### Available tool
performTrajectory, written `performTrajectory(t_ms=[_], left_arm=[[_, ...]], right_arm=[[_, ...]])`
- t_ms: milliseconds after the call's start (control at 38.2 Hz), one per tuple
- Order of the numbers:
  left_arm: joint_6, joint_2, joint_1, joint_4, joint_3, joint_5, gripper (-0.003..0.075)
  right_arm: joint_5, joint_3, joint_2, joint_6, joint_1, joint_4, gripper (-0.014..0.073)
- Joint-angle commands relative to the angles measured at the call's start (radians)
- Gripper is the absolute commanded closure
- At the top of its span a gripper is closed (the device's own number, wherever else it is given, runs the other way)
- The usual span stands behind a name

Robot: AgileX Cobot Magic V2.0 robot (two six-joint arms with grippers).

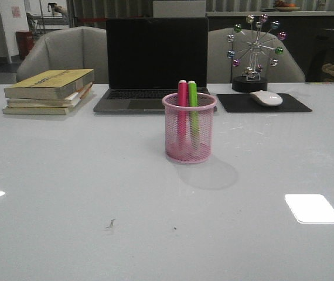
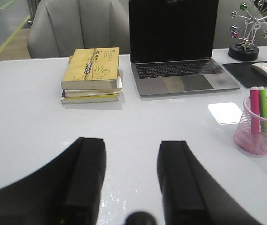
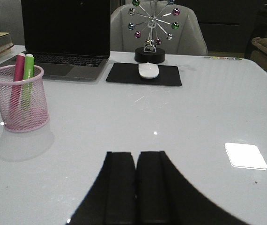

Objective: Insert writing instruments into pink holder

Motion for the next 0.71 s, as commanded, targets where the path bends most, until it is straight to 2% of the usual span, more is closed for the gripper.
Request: performTrajectory(t_ms=[0, 105, 183, 366, 523, 576, 680], left_arm=[[-0.005, 0.005, -0.009, -0.018, -0.029, -0.068, 0.037], [-0.005, 0.005, -0.009, 0.003, -0.029, -0.078, 0.039], [-0.005, 0.005, -0.009, 0.003, -0.029, -0.08, 0.0441], [-0.005, -0.002, -0.009, 0.003, -0.027, -0.086, 0.0636], [-0.015, -0.041, -0.009, 0.025, -0.005, -0.172, 0.0621], [-0.109, -0.064, -0.009, 0.082, 0.011, -0.21, 0.0621], [-0.398, -0.117, -0.009, 0.276, 0.056, -0.277, 0.0621]], right_arm=[[-0.091, 0.001, -0.02, -0.013, -0.006, -0.008, 0.0545], [-0.091, 0.001, -0.02, -0.013, -0.006, -0.008, 0.0545], [-0.091, 0.001, -0.02, -0.013, -0.006, -0.008, 0.0545], [-0.091, 0.001, -0.02, -0.013, -0.006, -0.008, 0.0545], [-0.091, 0.001, -0.02, -0.013, -0.006, -0.008, 0.0545], [-0.091, 0.001, -0.02, -0.013, -0.006, -0.008, 0.0545], [-0.091, 0.001, -0.02, -0.013, -0.006, -0.008, 0.0545]])
